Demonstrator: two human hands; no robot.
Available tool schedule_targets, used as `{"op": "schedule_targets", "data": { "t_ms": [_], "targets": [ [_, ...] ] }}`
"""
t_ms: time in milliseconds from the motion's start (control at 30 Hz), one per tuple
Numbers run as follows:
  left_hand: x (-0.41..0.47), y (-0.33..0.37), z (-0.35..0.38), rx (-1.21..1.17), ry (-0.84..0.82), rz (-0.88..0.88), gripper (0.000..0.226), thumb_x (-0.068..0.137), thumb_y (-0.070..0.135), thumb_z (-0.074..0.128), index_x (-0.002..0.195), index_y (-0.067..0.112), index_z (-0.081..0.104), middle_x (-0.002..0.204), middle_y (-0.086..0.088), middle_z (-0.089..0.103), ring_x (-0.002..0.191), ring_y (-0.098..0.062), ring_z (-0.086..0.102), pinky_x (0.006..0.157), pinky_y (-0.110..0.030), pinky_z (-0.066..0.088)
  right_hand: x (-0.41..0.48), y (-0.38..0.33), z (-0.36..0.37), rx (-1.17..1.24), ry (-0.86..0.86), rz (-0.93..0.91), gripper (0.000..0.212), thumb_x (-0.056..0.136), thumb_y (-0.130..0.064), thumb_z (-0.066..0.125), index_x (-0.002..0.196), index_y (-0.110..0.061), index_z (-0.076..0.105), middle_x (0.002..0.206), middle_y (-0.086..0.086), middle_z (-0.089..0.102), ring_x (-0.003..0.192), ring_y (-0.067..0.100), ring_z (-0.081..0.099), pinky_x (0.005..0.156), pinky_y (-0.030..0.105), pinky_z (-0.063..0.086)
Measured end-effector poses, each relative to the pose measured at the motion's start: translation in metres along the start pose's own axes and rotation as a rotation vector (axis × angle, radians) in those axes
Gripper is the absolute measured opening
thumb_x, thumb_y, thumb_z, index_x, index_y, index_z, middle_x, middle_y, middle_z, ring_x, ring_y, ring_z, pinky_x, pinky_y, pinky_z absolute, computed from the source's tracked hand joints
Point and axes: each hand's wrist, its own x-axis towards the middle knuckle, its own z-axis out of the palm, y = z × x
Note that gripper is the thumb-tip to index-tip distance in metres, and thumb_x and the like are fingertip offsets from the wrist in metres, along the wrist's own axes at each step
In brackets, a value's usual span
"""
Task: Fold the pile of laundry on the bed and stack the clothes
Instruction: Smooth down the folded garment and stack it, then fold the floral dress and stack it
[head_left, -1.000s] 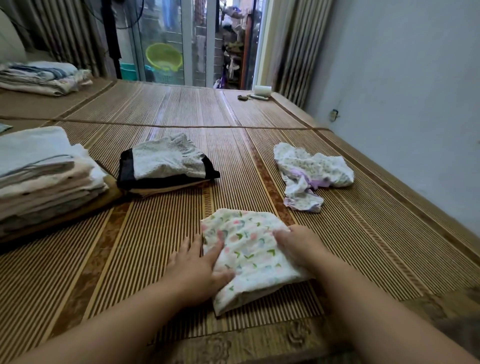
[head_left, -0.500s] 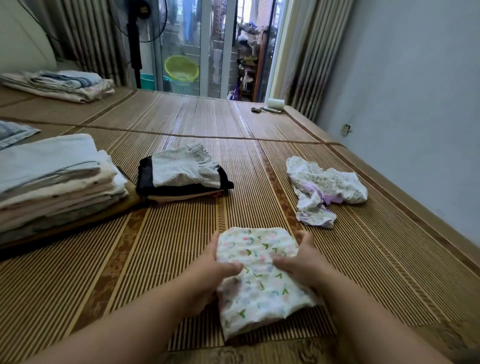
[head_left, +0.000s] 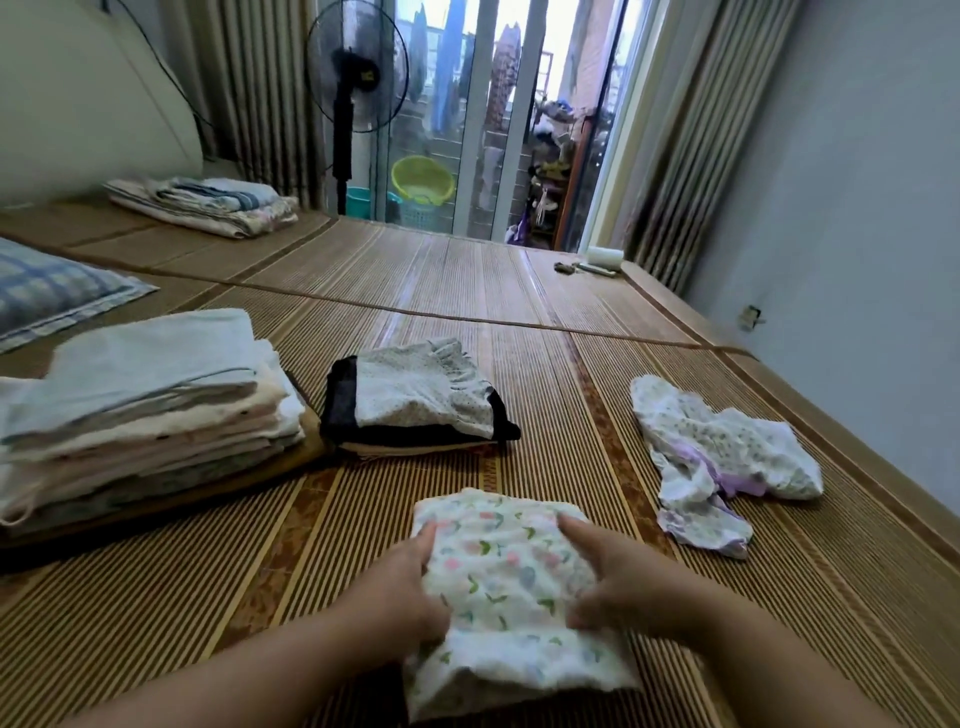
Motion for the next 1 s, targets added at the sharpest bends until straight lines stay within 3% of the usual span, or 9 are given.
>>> {"op": "schedule_targets", "data": {
  "t_ms": [100,233,367,433,500,600,767,933,1000],
  "targets": [
    [0.027,0.012,-0.050,0.029,0.091,0.068,0.099,0.077,0.001,0.065,0.154,0.029,0.010,0.125,0.005,0.044,0.089,-0.006,0.056,0.065,-0.011,0.050,0.038,-0.043,-0.013,0.064,0.098,-0.153,0.095,0.080,0.012,0.061,0.152,-0.031,0.015,0.154,0.000,0.030,0.099,0.023,0.064,0.079,0.030,0.057],
    [0.075,0.036,-0.119,-0.031,0.269,0.182,0.109,0.062,0.008,0.071,0.154,0.026,0.016,0.126,0.002,0.052,0.101,-0.015,0.059,0.085,-0.026,0.051,0.105,-0.101,-0.039,0.155,0.197,-0.317,0.092,0.080,0.019,0.055,0.152,-0.027,0.021,0.130,-0.002,0.050,0.100,0.025,0.064,0.086,0.041,0.056],
    [0.135,0.050,-0.167,0.060,0.339,0.149,0.101,0.066,0.011,0.070,0.153,0.026,0.021,0.131,-0.002,0.047,0.114,-0.024,0.052,0.095,-0.034,0.046,0.181,-0.138,-0.058,-0.061,0.383,-0.354,0.079,0.082,0.007,0.058,0.150,-0.022,0.029,0.136,0.002,0.050,0.115,0.028,0.057,0.100,0.043,0.048],
    [0.163,0.046,-0.176,0.066,0.179,0.005,0.104,0.062,0.026,0.073,0.153,0.026,0.022,0.152,-0.011,0.028,0.131,-0.031,0.042,0.109,-0.041,0.039,0.214,-0.144,-0.056,-0.392,0.417,-0.327,0.063,0.090,-0.005,0.053,0.148,-0.019,0.033,0.137,0.008,0.047,0.126,0.032,0.049,0.105,0.041,0.042],
    [0.187,0.038,-0.171,0.292,0.134,-0.108,0.096,0.077,0.049,0.067,0.154,0.025,0.016,0.161,-0.011,-0.012,0.147,-0.037,0.008,0.119,-0.047,0.015,0.246,-0.144,-0.049,-0.644,0.367,-0.240,0.058,0.095,-0.016,0.048,0.150,-0.018,0.028,0.155,0.018,0.020,0.141,0.040,0.026,0.113,0.048,0.030],
    [0.211,0.028,-0.148,0.695,0.143,-0.047,0.100,0.086,0.071,0.045,0.154,0.019,-0.008,0.159,-0.008,-0.025,0.147,-0.031,-0.019,0.119,-0.042,-0.006,0.277,-0.132,-0.040,-0.716,0.241,-0.125,0.066,0.098,-0.038,0.043,0.154,-0.024,0.013,0.161,0.012,-0.010,0.146,0.042,0.001,0.119,0.053,0.012],
    [0.236,0.001,-0.145,0.799,0.060,-0.096,0.133,0.066,0.082,0.058,0.150,0.018,-0.022,0.159,0.001,-0.025,0.148,-0.028,-0.016,0.121,-0.042,-0.002,0.289,-0.103,-0.037,-0.665,0.190,-0.162,0.101,0.079,-0.071,0.055,0.153,-0.035,-0.003,0.162,0.000,-0.013,0.149,0.027,-0.006,0.120,0.043,0.004],
    [0.221,0.010,-0.137,0.846,0.186,-0.069,0.126,0.064,0.085,0.056,0.153,0.028,-0.014,0.161,0.006,-0.020,0.148,-0.028,-0.015,0.116,-0.056,-0.001,0.274,-0.086,-0.041,-0.554,0.271,-0.257,0.108,0.077,-0.068,0.060,0.153,-0.029,-0.006,0.161,0.000,-0.014,0.149,0.023,-0.004,0.121,0.040,0.006],
    [0.205,0.017,-0.128,0.826,0.316,0.052,0.115,0.067,0.085,0.052,0.154,0.032,-0.001,0.163,0.005,-0.010,0.148,-0.025,-0.015,0.114,-0.059,-0.001,0.251,-0.069,-0.038,-0.473,0.381,-0.311,0.103,0.081,-0.068,0.056,0.154,-0.027,-0.005,0.162,0.002,-0.007,0.149,0.021,-0.002,0.121,0.046,0.008]
  ]
}}
